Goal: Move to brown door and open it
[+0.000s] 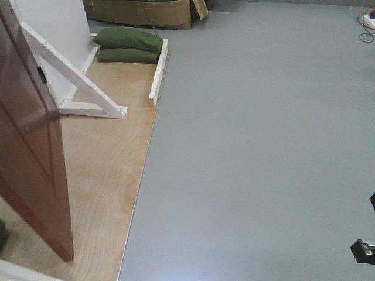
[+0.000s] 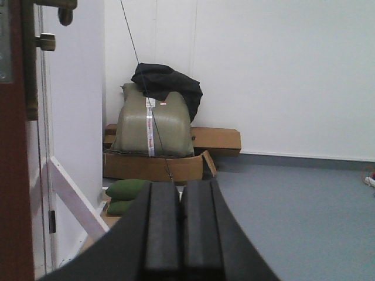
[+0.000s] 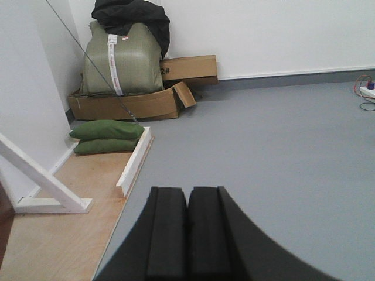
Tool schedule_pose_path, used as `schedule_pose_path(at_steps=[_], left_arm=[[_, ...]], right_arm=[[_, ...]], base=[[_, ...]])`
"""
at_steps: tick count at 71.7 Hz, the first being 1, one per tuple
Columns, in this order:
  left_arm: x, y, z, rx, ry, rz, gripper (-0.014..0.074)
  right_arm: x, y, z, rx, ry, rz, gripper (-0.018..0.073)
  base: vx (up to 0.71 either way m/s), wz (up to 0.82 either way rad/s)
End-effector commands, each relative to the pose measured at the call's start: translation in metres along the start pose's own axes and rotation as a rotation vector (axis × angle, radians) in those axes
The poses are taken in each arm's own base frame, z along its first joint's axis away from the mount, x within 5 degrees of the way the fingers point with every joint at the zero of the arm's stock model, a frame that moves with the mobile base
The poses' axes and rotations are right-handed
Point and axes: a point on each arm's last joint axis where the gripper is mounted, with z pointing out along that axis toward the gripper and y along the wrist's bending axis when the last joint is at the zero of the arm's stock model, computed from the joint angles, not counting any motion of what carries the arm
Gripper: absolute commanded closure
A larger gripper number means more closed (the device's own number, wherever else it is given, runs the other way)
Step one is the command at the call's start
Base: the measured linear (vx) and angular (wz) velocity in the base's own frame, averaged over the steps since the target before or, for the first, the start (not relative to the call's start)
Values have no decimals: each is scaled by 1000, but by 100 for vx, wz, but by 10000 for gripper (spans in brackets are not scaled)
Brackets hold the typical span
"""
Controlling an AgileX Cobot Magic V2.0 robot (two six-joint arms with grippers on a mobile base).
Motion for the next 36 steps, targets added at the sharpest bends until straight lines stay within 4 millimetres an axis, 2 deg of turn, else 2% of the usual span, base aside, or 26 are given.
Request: schedule_pose_path(at_steps=[1, 36], left_arm=[[0, 0, -2, 1, -79, 1, 586], [0, 0, -2, 1, -79, 1, 586]], right_arm=[[-7, 0, -1, 1, -86, -14, 559], [-7, 0, -1, 1, -86, -14, 559]], base=[[39, -5], [36, -5]])
